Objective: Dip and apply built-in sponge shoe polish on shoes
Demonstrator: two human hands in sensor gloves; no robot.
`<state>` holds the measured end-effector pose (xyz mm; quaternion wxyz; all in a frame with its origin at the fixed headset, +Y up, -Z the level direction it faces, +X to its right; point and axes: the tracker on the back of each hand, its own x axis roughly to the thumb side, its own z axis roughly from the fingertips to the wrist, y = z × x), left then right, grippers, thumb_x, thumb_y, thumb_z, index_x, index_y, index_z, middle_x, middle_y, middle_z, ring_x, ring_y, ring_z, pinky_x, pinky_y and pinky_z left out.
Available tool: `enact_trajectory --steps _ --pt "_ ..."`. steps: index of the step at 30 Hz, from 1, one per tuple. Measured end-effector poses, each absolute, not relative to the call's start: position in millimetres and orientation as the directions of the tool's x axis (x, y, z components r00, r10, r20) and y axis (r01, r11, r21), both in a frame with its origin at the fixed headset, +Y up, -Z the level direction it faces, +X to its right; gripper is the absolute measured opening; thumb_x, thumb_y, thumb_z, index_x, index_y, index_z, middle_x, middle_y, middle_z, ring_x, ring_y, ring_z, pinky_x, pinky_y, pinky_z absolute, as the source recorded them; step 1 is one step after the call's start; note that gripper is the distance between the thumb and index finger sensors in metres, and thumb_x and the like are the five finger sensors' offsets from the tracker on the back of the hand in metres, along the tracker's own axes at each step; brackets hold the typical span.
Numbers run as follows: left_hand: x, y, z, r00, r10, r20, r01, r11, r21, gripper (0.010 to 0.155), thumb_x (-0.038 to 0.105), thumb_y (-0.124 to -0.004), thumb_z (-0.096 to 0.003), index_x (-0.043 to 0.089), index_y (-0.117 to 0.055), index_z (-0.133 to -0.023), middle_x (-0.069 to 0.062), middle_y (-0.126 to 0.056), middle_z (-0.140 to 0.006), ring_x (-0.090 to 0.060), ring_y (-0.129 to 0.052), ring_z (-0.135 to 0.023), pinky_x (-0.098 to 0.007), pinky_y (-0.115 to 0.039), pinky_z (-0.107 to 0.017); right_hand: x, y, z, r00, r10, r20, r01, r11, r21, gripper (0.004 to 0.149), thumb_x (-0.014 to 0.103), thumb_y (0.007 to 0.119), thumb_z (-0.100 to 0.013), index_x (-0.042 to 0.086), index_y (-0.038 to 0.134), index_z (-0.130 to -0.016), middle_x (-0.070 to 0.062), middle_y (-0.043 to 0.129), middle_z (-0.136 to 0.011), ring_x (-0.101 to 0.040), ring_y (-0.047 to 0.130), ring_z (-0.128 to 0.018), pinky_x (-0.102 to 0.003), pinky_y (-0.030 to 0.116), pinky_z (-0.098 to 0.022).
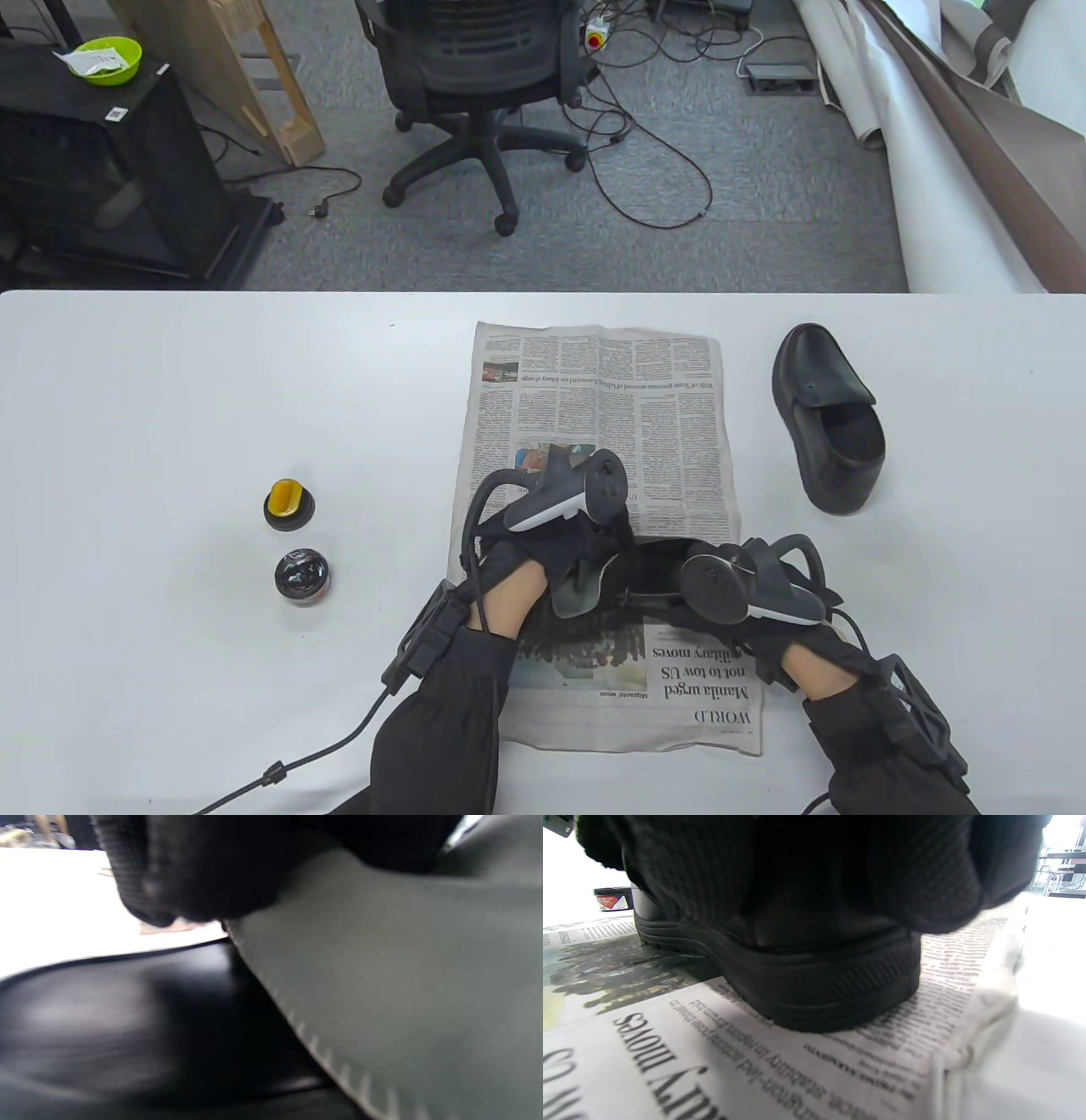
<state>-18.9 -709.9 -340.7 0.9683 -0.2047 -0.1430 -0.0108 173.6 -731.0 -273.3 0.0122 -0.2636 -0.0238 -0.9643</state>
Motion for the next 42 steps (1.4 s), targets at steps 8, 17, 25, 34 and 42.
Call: enact_trajectory --steps 8,17,25,34,42 --pt "-59.4 -713.0 -339.7 0.977 -0.096 0.188 0.164 0.907 -0.389 0.051 0.051 -0.082 -0.0436 0.033 -0.08 -0.092 0.004 -0.103 -0.048 -0.007 -0.099 -0.016 -0.04 -0.088 -0.053 172.6 -730.8 -272.3 -0.865 -0.025 0.501 0.049 -0.998 0.036 0.039 0.057 0.085 -0.03 0.031 0.091 -0.059 0.003 0.089 -0.067 -0.019 0.098 -0.035 -0.047 0.083 -0.053" --pt "-95.4 -700.3 -328.0 0.95 -0.288 0.123 0.313 0.884 -0.347 0.051 0.05 -0.084 -0.0435 0.031 -0.081 -0.091 0.003 -0.103 -0.049 -0.008 -0.1 -0.017 -0.041 -0.088 -0.053 173.2 -730.6 -272.5 -0.866 -0.026 0.5 0.051 -0.998 0.036 0.039 0.057 0.085 -0.03 0.031 0.091 -0.059 0.003 0.089 -0.067 -0.019 0.098 -0.035 -0.047 0.083 -0.053" --pt "-35.7 -685.7 -310.8 0.922 0.156 0.355 -0.082 0.973 -0.213 0.052 0.05 -0.084 -0.0426 0.034 -0.078 -0.092 0.004 -0.103 -0.05 -0.008 -0.1 -0.017 -0.04 -0.088 -0.054 173.6 -730.6 -272.5 -0.865 -0.024 0.501 0.049 -0.998 0.036 0.039 0.057 0.085 -0.03 0.031 0.091 -0.059 0.003 0.089 -0.067 -0.019 0.098 -0.035 -0.046 0.083 -0.053" --pt "-14.0 -702.2 -311.1 0.939 0.057 0.339 0.03 0.969 -0.244 0.052 0.05 -0.082 -0.0436 0.033 -0.076 -0.093 0.003 -0.103 -0.05 -0.008 -0.1 -0.017 -0.041 -0.088 -0.053 173.0 -730.7 -272.0 -0.864 -0.029 0.503 0.053 -0.998 0.033 0.039 0.057 0.085 -0.03 0.031 0.091 -0.059 0.003 0.089 -0.067 -0.019 0.098 -0.035 -0.047 0.083 -0.053" --pt "-57.9 -709.8 -315.0 0.962 -0.117 0.246 0.186 0.942 -0.278 0.052 0.049 -0.082 -0.0438 0.033 -0.077 -0.093 0.003 -0.103 -0.05 -0.008 -0.1 -0.017 -0.041 -0.088 -0.053 172.9 -730.7 -271.9 -0.867 -0.028 0.497 0.052 -0.998 0.034 0.039 0.057 0.085 -0.03 0.031 0.091 -0.059 0.003 0.089 -0.067 -0.019 0.098 -0.036 -0.047 0.083 -0.053"
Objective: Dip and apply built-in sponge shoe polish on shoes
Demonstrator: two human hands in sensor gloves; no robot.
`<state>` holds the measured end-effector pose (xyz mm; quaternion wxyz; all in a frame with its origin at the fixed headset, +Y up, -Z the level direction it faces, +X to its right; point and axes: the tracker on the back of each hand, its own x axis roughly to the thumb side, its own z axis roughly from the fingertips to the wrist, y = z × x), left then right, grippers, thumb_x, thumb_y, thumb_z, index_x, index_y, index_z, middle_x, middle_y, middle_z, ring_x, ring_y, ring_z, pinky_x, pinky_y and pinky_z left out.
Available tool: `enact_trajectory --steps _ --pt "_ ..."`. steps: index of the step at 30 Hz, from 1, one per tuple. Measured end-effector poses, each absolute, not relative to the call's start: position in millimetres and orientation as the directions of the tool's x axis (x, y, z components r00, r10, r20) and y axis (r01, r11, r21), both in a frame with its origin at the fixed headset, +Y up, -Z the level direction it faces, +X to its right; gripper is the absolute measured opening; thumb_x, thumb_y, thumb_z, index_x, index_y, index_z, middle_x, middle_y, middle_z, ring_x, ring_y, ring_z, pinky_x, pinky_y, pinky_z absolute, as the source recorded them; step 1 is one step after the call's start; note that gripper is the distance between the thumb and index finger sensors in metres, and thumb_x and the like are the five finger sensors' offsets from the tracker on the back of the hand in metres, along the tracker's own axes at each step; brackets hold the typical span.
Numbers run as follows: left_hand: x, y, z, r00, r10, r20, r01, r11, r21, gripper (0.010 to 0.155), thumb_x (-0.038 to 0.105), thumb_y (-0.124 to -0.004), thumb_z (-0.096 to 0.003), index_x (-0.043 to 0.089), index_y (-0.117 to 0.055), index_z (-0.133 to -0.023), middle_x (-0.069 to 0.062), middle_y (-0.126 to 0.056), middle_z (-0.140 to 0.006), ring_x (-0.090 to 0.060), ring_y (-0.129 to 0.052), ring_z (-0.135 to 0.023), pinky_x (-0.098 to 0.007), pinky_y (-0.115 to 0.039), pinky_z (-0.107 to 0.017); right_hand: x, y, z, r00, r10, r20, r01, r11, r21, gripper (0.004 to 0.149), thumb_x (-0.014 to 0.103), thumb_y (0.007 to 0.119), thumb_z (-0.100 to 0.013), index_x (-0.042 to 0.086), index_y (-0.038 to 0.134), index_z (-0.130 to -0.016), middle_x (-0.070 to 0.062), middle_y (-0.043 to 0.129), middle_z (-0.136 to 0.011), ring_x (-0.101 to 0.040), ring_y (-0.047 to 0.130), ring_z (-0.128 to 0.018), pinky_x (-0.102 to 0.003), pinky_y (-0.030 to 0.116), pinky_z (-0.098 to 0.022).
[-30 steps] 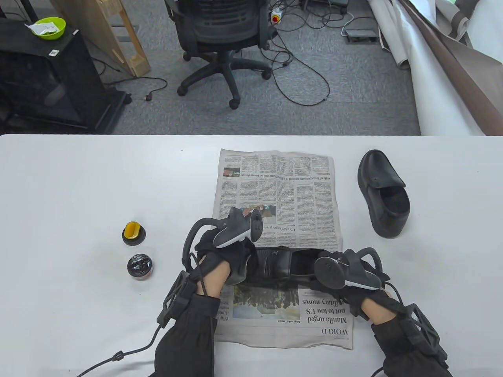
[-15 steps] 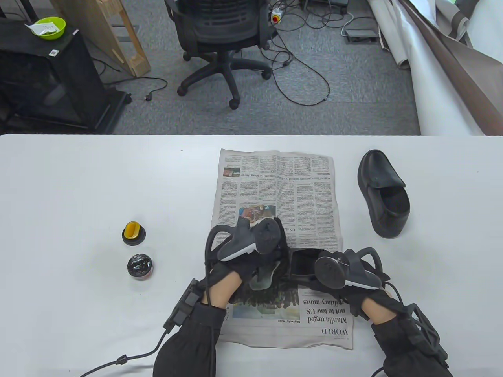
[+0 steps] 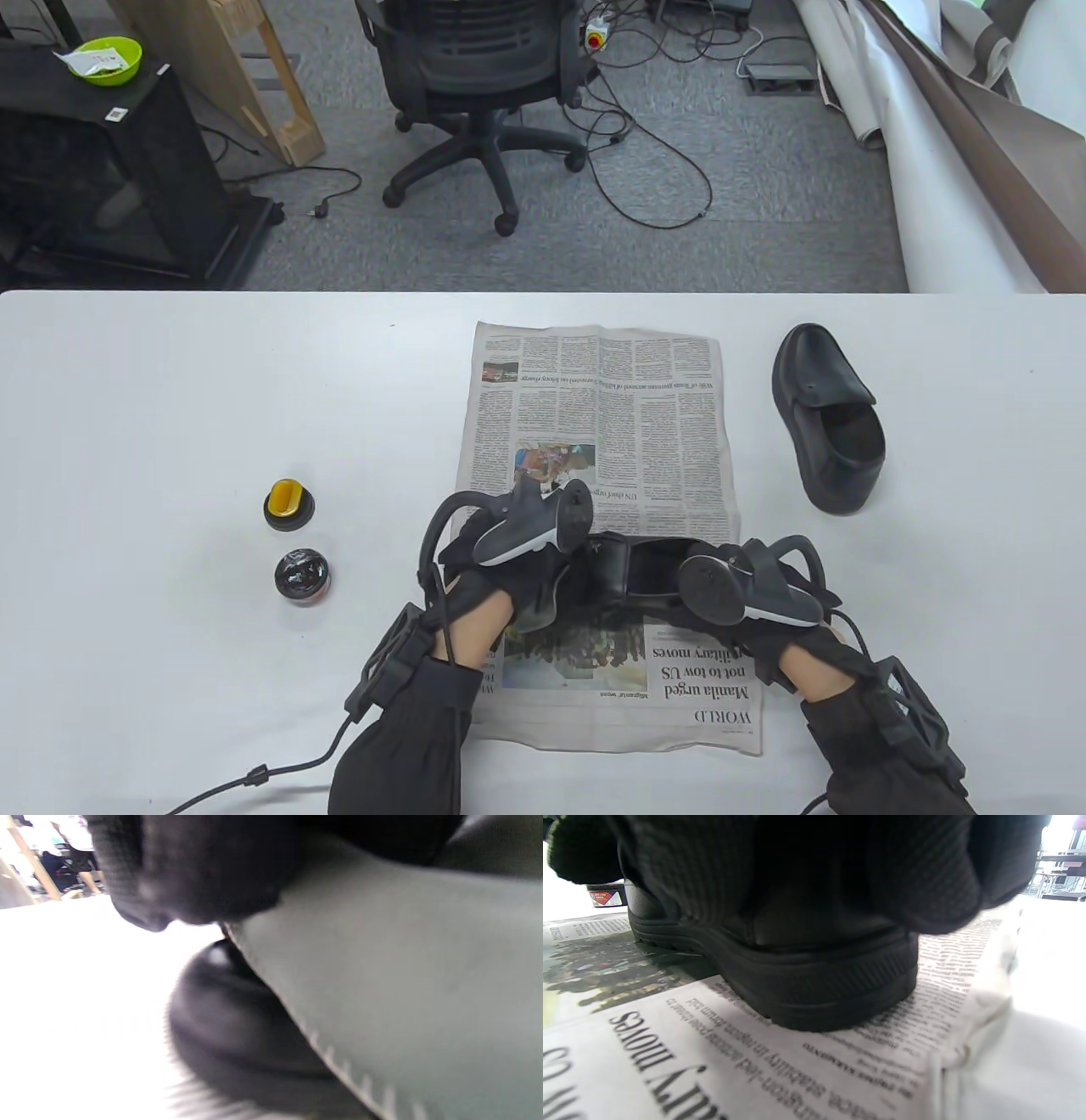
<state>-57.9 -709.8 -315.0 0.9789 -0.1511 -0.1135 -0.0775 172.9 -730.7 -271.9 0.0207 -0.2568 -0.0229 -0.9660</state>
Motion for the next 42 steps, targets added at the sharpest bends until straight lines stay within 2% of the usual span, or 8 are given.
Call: enact_trajectory --steps 9,12,14,16,20,27,38,42 --pt "-76.5 -700.7 -302.6 0.94 -0.277 0.198 0.318 0.923 -0.216 0.053 0.049 -0.084 -0.044 0.032 -0.077 -0.093 0.003 -0.103 -0.052 -0.007 -0.101 -0.019 -0.041 -0.088 -0.054 173.6 -730.7 -272.4 -0.866 -0.025 0.499 0.049 -0.998 0.036 0.039 0.057 0.085 -0.03 0.031 0.091 -0.059 0.003 0.089 -0.067 -0.019 0.098 -0.035 -0.047 0.083 -0.053" --pt "-56.4 -692.3 -294.1 0.947 -0.128 0.294 0.173 0.976 -0.131 0.053 0.049 -0.084 -0.0431 0.034 -0.077 -0.093 0.004 -0.103 -0.05 -0.006 -0.101 -0.017 -0.04 -0.089 -0.053 173.8 -730.9 -272.8 -0.864 -0.02 0.502 0.046 -0.998 0.039 0.039 0.057 0.085 -0.03 0.031 0.091 -0.058 0.003 0.089 -0.067 -0.019 0.098 -0.035 -0.046 0.083 -0.053" --pt "-38.2 -689.0 -285.4 0.923 0.086 0.374 -0.037 0.99 -0.137 0.053 0.049 -0.084 -0.043 0.034 -0.076 -0.093 0.004 -0.103 -0.051 -0.007 -0.101 -0.018 -0.04 -0.088 -0.053 173.8 -730.8 -272.8 -0.865 -0.021 0.502 0.046 -0.998 0.038 0.039 0.057 0.085 -0.03 0.031 0.091 -0.058 0.003 0.089 -0.067 -0.019 0.098 -0.035 -0.046 0.083 -0.053" --pt "-22.5 -690.1 -278.9 0.893 0.163 0.42 -0.096 0.98 -0.176 0.053 0.049 -0.083 -0.0431 0.034 -0.075 -0.093 0.003 -0.103 -0.051 -0.008 -0.101 -0.018 -0.041 -0.088 -0.053 174.0 -730.9 -272.9 -0.864 -0.02 0.503 0.046 -0.998 0.038 0.039 0.057 0.085 -0.03 0.031 0.091 -0.059 0.003 0.089 -0.067 -0.019 0.098 -0.035 -0.046 0.083 -0.053" --pt "-6.3 -697.1 -270.1 0.896 -0.002 0.444 0.056 0.993 -0.107 0.054 0.05 -0.081 -0.0433 0.035 -0.072 -0.094 0.005 -0.103 -0.052 -0.006 -0.101 -0.018 -0.04 -0.089 -0.053 173.8 -731.0 -273.1 -0.863 -0.019 0.505 0.045 -0.998 0.04 0.039 0.057 0.085 -0.03 0.031 0.091 -0.059 0.003 0.089 -0.067 -0.019 0.098 -0.035 -0.046 0.083 -0.053" --pt "-21.2 -702.5 -273.3 0.924 0.042 0.38 0.04 0.978 -0.206 0.053 0.048 -0.081 -0.0444 0.033 -0.072 -0.095 0.002 -0.103 -0.052 -0.008 -0.101 -0.018 -0.042 -0.088 -0.053 173.2 -730.9 -272.9 -0.864 -0.024 0.504 0.05 -0.998 0.038 0.039 0.057 0.085 -0.03 0.031 0.091 -0.059 0.003 0.089 -0.067 -0.019 0.098 -0.035 -0.047 0.083 -0.053" --pt "-59.1 -706.6 -282.5 0.943 -0.193 0.272 0.259 0.937 -0.235 0.053 0.048 -0.083 -0.0441 0.033 -0.074 -0.095 0.002 -0.103 -0.052 -0.008 -0.101 -0.018 -0.042 -0.088 -0.053 173.3 -730.9 -272.9 -0.865 -0.024 0.501 0.05 -0.998 0.039 0.039 0.057 0.085 -0.03 0.031 0.091 -0.059 0.003 0.089 -0.067 -0.019 0.098 -0.036 -0.046 0.083 -0.053" --pt "-51.9 -695.5 -268.3 0.92 -0.261 0.291 0.305 0.945 -0.119 0.053 0.048 -0.083 -0.0446 0.033 -0.074 -0.095 0.004 -0.103 -0.051 -0.006 -0.101 -0.018 -0.04 -0.089 -0.053 173.5 -730.9 -273.0 -0.864 -0.023 0.502 0.05 -0.998 0.041 0.039 0.057 0.085 -0.03 0.031 0.091 -0.058 0.003 0.089 -0.067 -0.019 0.098 -0.035 -0.047 0.083 -0.053"
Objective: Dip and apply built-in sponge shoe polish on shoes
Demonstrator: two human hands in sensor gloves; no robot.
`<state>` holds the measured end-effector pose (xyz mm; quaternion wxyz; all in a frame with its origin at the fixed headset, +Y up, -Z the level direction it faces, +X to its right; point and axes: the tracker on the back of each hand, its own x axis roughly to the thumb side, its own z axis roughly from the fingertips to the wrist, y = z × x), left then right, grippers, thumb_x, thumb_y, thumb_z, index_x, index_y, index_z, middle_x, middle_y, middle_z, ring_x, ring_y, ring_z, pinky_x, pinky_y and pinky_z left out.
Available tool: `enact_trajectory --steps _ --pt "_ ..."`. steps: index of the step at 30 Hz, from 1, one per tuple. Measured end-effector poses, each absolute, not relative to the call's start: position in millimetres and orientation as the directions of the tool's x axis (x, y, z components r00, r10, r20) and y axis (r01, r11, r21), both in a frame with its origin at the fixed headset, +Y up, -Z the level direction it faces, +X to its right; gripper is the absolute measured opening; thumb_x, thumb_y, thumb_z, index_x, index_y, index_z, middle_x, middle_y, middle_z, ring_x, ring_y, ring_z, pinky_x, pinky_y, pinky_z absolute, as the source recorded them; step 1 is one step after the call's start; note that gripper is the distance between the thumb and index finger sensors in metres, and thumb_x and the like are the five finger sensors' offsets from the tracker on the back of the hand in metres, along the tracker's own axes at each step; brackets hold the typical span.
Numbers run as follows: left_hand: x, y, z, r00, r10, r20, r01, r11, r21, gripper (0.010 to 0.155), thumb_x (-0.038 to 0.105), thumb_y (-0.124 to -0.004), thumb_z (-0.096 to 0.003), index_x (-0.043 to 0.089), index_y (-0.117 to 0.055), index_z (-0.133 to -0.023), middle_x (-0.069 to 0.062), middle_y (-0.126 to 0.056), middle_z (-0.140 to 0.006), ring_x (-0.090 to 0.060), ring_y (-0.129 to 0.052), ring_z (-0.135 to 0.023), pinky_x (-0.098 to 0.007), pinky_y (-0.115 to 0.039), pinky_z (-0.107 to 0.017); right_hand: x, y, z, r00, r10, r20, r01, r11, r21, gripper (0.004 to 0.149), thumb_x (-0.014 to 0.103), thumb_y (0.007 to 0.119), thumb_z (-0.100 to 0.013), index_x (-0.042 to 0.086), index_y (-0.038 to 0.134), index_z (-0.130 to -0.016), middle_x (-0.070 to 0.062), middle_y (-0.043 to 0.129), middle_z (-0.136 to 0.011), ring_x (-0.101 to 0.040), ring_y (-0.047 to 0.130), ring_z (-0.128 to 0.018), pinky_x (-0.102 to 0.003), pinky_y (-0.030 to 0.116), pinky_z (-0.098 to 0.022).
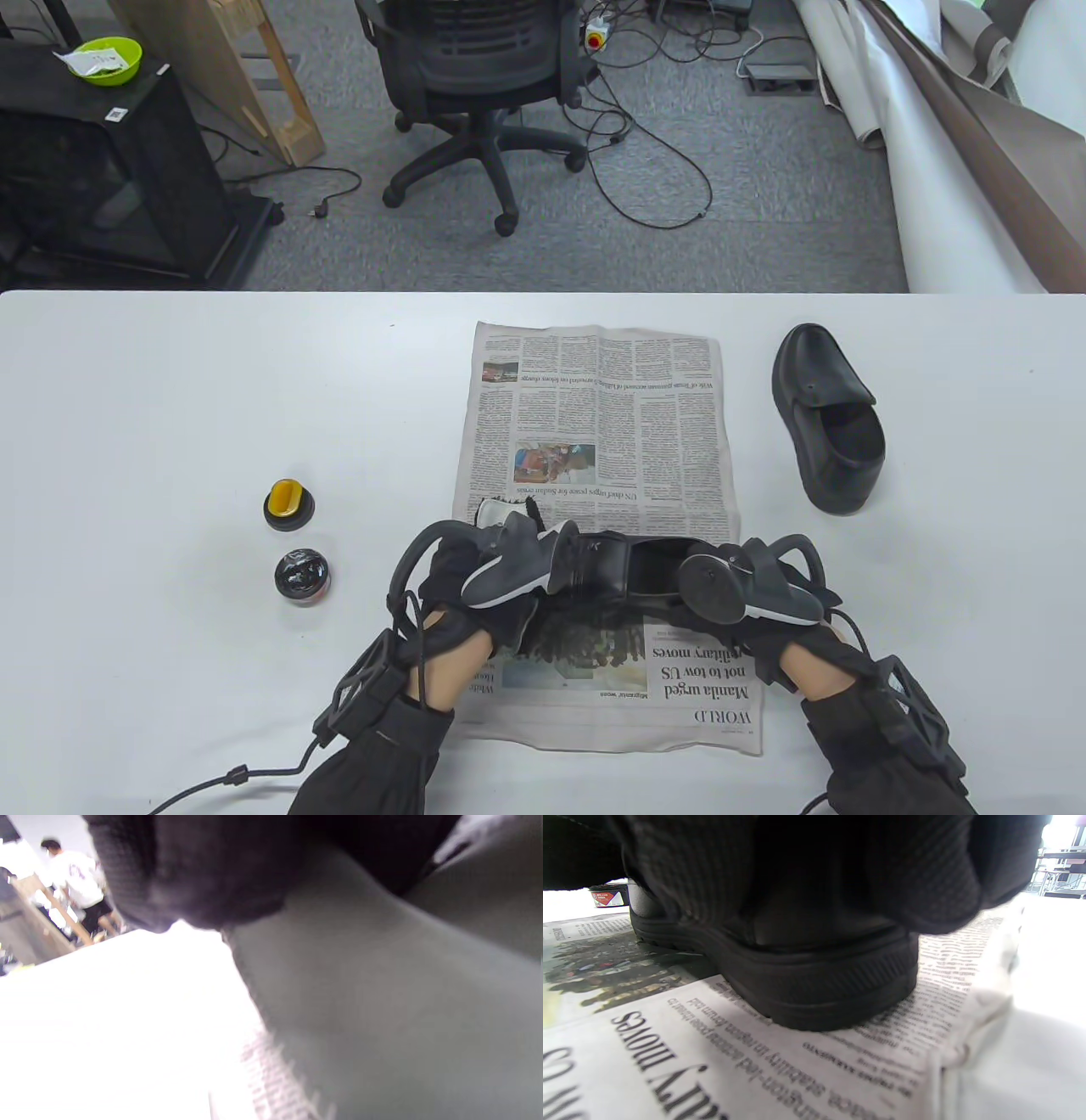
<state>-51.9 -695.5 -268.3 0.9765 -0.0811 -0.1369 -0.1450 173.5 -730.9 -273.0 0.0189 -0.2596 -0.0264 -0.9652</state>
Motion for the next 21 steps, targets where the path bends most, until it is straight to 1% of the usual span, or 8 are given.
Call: enact_trajectory --steps 1,4,5,6,11,14,18,21 --pt "-44.5 -690.5 -262.0 0.925 -0.189 0.329 0.229 0.97 -0.086 0.053 0.048 -0.083 -0.0442 0.033 -0.074 -0.095 0.004 -0.103 -0.051 -0.006 -0.101 -0.017 -0.04 -0.089 -0.053 173.6 -731.0 -273.1 -0.864 -0.021 0.503 0.049 -0.998 0.042 0.039 0.057 0.085 -0.03 0.031 0.091 -0.059 0.003 0.089 -0.067 -0.019 0.098 -0.035 -0.047 0.083 -0.053" --pt "-23.3 -682.5 -247.8 0.912 0.036 0.409 -0.01 0.998 -0.065 0.054 0.048 -0.084 -0.0437 0.033 -0.074 -0.094 0.003 -0.103 -0.05 -0.007 -0.101 -0.017 -0.041 -0.089 -0.052 173.7 -731.0 -273.2 -0.864 -0.018 0.504 0.047 -0.998 0.045 0.039 0.057 0.085 -0.03 0.031 0.091 -0.059 0.003 0.089 -0.067 -0.019 0.098 -0.035 -0.047 0.083 -0.053" --pt "-16.1 -682.8 -243.8 0.905 0.07 0.42 -0.049 0.997 -0.061 0.054 0.048 -0.084 -0.0435 0.032 -0.073 -0.095 0.003 -0.103 -0.051 -0.007 -0.101 -0.017 -0.041 -0.089 -0.052 173.7 -731.0 -273.1 -0.864 -0.02 0.503 0.049 -0.998 0.044 0.039 0.057 0.085 -0.03 0.031 0.091 -0.059 0.003 0.089 -0.067 -0.019 0.098 -0.036 -0.047 0.083 -0.053" --pt "-9.4 -685.2 -240.4 0.903 0.069 0.424 -0.053 0.997 -0.048 0.055 0.048 -0.083 -0.0433 0.032 -0.072 -0.095 0.003 -0.104 -0.05 -0.007 -0.101 -0.017 -0.041 -0.089 -0.052 173.6 -731.0 -272.9 -0.865 -0.022 0.501 0.05 -0.998 0.042 0.039 0.057 0.085 -0.03 0.031 0.091 -0.059 0.003 0.089 -0.067 -0.019 0.098 -0.036 -0.046 0.083 -0.053" --pt "-1.0 -702.6 -237.4 0.902 -0.113 0.416 0.122 0.992 0.004 0.065 0.05 -0.083 -0.0416 0.023 -0.066 -0.098 0.004 -0.103 -0.052 -0.005 -0.101 -0.017 -0.04 -0.09 -0.052 173.7 -730.9 -273.0 -0.865 -0.023 0.502 0.051 -0.998 0.042 0.039 0.057 0.085 -0.03 0.031 0.091 -0.059 0.003 0.089 -0.067 -0.019 0.098 -0.036 -0.046 0.083 -0.053" --pt "-8.0 -703.9 -241.1 0.918 -0.073 0.389 0.098 0.994 -0.046 0.065 0.049 -0.086 -0.0414 0.021 -0.067 -0.098 0.003 -0.104 -0.05 -0.006 -0.101 -0.015 -0.041 -0.09 -0.051 173.8 -730.9 -273.0 -0.865 -0.023 0.501 0.051 -0.998 0.042 0.039 0.057 0.085 -0.03 0.031 0.091 -0.059 0.003 0.089 -0.067 -0.019 0.098 -0.036 -0.046 0.083 -0.053" --pt "-19.7 -705.3 -250.1 0.923 -0.111 0.368 0.165 0.979 -0.12 0.065 0.049 -0.086 -0.0413 0.022 -0.068 -0.097 0.003 -0.104 -0.05 -0.007 -0.101 -0.015 -0.041 -0.09 -0.051 173.7 -730.9 -273.1 -0.865 -0.023 0.502 0.052 -0.998 0.043 0.039 0.057 0.085 -0.03 0.031 0.091 -0.059 0.003 0.089 -0.067 -0.019 0.098 -0.036 -0.046 0.083 -0.053" --pt "-30.9 -707.9 -257.6 0.913 -0.169 0.372 0.252 0.95 -0.186 0.065 0.048 -0.086 -0.0416 0.024 -0.066 -0.098 0.003 -0.103 -0.052 -0.007 -0.101 -0.017 -0.041 -0.089 -0.052 173.7 -730.9 -273.2 -0.865 -0.023 0.502 0.052 -0.998 0.044 0.039 0.057 0.085 -0.03 0.031 0.091 -0.059 0.003 0.089 -0.067 -0.019 0.098 -0.036 -0.047 0.083 -0.053"
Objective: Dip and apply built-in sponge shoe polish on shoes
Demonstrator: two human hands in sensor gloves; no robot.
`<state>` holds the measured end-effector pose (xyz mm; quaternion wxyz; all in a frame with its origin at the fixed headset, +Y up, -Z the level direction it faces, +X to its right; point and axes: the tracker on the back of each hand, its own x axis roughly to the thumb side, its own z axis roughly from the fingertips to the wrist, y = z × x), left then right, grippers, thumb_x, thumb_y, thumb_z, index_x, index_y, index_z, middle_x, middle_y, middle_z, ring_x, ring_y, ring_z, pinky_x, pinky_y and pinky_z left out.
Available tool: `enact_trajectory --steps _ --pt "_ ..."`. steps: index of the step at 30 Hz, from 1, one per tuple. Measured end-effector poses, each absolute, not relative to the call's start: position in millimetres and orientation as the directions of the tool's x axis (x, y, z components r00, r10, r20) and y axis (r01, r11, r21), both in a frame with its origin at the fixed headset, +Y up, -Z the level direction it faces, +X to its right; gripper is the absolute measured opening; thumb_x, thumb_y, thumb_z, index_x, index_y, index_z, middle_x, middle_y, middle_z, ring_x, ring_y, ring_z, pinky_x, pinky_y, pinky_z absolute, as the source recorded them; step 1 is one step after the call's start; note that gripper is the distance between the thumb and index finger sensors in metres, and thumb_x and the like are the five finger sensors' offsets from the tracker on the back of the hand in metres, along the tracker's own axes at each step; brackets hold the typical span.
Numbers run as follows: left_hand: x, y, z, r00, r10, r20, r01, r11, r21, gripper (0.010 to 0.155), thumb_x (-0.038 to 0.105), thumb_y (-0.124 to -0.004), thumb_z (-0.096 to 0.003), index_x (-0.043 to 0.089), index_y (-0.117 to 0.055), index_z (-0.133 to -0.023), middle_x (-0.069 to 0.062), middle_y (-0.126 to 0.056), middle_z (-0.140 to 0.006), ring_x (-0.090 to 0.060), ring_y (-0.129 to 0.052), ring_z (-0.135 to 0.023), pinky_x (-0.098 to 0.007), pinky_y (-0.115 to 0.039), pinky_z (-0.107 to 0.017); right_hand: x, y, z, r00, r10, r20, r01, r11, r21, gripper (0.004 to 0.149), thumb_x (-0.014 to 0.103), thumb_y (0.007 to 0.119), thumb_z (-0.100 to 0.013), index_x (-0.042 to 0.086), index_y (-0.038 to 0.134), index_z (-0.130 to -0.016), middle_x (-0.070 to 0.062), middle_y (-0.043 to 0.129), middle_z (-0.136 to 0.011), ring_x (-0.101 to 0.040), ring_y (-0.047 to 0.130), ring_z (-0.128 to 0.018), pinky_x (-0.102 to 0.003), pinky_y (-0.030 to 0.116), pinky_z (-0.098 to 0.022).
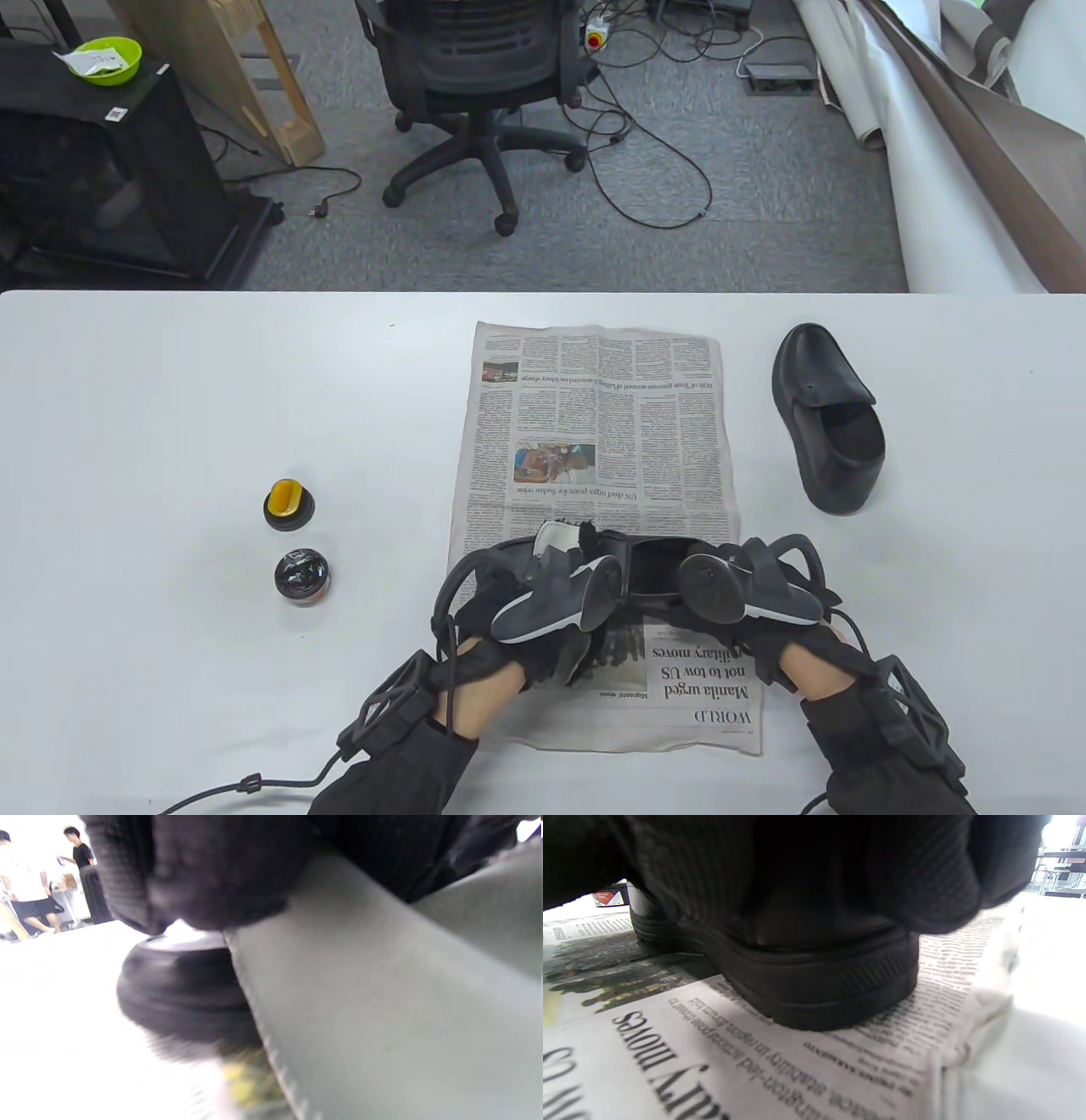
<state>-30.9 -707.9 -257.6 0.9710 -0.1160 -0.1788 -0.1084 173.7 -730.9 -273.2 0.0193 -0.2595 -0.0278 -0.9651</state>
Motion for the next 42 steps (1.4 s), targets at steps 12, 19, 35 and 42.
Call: enact_trajectory --steps 12,19,35,42 --pt "-87.9 -695.7 -284.5 0.899 -0.376 0.224 0.427 0.868 -0.255 0.062 0.048 -0.088 -0.0417 0.029 -0.069 -0.097 0.004 -0.103 -0.052 -0.007 -0.101 -0.019 -0.041 -0.088 -0.054 173.7 -730.9 -273.2 -0.865 -0.021 0.501 0.051 -0.998 0.046 0.039 0.057 0.085 -0.03 0.031 0.091 -0.059 0.003 0.089 -0.067 -0.019 0.098 -0.036 -0.046 0.083 -0.053" --pt "-46.4 -676.2 -280.0 0.932 -0.093 0.351 0.14 0.984 -0.11 0.062 0.048 -0.087 -0.0417 0.03 -0.068 -0.098 0.005 -0.102 -0.053 -0.006 -0.101 -0.019 -0.04 -0.088 -0.054 174.1 -731.0 -273.4 -0.865 -0.017 0.502 0.047 -0.998 0.047 0.039 0.057 0.085 -0.03 0.031 0.091 -0.058 0.003 0.089 -0.067 -0.019 0.098 -0.036 -0.046 0.083 -0.053" --pt "-54.7 -704.2 -319.8 0.971 -0.136 0.197 0.208 0.887 -0.413 0.058 0.049 -0.083 -0.0429 0.033 -0.07 -0.097 0.004 -0.102 -0.053 -0.007 -0.101 -0.02 -0.042 -0.087 -0.055 172.9 -730.9 -273.2 -0.865 -0.027 0.502 0.056 -0.998 0.042 0.039 0.057 0.085 -0.03 0.031 0.091 -0.058 0.003 0.089 -0.067 -0.019 0.098 -0.036 -0.047 0.083 -0.053" --pt "-74.9 -694.1 -323.2 0.927 -0.357 0.118 0.376 0.86 -0.345 0.057 0.047 -0.085 -0.0432 0.031 -0.073 -0.096 0.004 -0.103 -0.052 -0.007 -0.101 -0.019 -0.042 -0.087 -0.055 172.9 -731.1 -273.3 -0.865 -0.023 0.5 0.052 -0.998 0.044 0.038 0.057 0.085 -0.03 0.031 0.091 -0.058 0.003 0.089 -0.067 -0.019 0.098 -0.036 -0.047 0.083 -0.053"
